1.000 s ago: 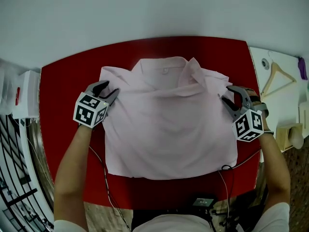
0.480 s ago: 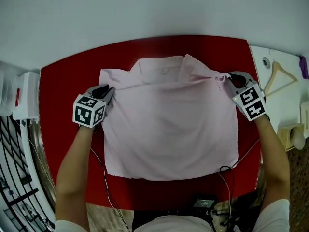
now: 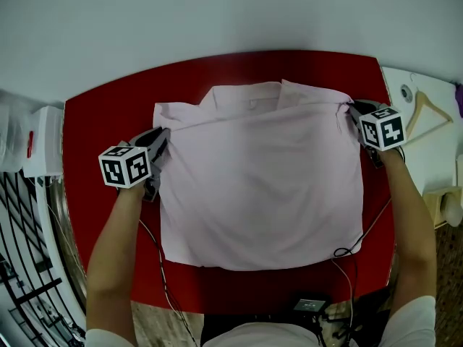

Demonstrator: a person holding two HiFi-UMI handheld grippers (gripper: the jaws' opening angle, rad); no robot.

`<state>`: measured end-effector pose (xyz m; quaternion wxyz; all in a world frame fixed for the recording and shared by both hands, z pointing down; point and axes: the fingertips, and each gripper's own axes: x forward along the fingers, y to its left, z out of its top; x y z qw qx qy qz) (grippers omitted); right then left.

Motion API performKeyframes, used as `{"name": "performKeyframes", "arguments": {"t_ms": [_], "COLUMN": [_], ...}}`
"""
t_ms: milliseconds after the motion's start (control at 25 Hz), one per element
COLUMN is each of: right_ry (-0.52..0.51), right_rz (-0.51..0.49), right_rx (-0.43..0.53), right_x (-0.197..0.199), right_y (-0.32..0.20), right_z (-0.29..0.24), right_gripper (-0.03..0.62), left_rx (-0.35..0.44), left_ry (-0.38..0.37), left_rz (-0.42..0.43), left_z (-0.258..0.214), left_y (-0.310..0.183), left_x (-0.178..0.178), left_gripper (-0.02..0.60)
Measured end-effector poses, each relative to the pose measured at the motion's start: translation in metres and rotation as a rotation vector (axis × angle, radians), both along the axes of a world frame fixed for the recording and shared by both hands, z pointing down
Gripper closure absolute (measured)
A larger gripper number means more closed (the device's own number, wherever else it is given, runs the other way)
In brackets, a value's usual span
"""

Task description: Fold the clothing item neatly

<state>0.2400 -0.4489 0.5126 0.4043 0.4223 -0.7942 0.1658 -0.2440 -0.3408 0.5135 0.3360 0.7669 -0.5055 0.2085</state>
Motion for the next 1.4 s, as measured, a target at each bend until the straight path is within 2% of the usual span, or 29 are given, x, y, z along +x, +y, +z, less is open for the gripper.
{"name": "performKeyframes", "arguments": {"t_ms": [120,200,320,440,600,720,840,920,1040,1280,1400], "right_ry": [-0.027,-0.032,-0.026,-0.048,-0.076,-0.001,0.118,0.135,0.037,-0.319,-0.376], "right_rz": [0.026,0.015,-0.013,-0.027,-0.072,-0.093,-0.044,-0.011,0.046,0.236,0.296], "right_rx": [0.021,0.041,0.061,0.097,0.138,0.127,0.097,0.078,0.058,-0.023,-0.021], "right_x": [0.001,-0.002,-0.002,-0.007,-0.034,-0.049,-0.037,-0.027,-0.020,0.004,0.020], "right_y": [-0.003,0.000,0.012,0.025,0.047,0.055,0.044,0.039,0.034,0.031,0.025], "right_z": [-0.002,-0.008,-0.020,-0.034,-0.044,-0.027,-0.002,0.003,-0.007,-0.025,-0.028], "right_gripper": [0.557,0.459,0.420,0.419,0.419,0.421,0.426,0.527,0.551,0.551,0.551], "left_rx": [0.000,0.007,0.024,0.045,0.048,0.035,0.022,0.008,-0.016,-0.052,-0.058], "left_ry": [0.046,0.047,0.045,0.034,0.018,-0.004,-0.028,-0.039,-0.036,0.017,0.043], "left_rz": [0.004,0.024,0.052,0.063,0.067,0.092,0.118,0.125,0.107,0.060,0.048], "left_z": [-0.004,-0.008,-0.014,-0.019,-0.017,-0.012,-0.007,-0.002,0.005,0.015,0.014], "left_y": [0.000,0.000,0.000,0.000,0.000,0.005,0.008,0.010,0.009,0.007,0.006], "left_x": [0.002,0.001,-0.001,-0.007,-0.007,-0.003,0.002,0.003,0.001,0.000,-0.002], "left_gripper": [0.537,0.492,0.463,0.460,0.462,0.462,0.462,0.462,0.462,0.463,0.465]}}
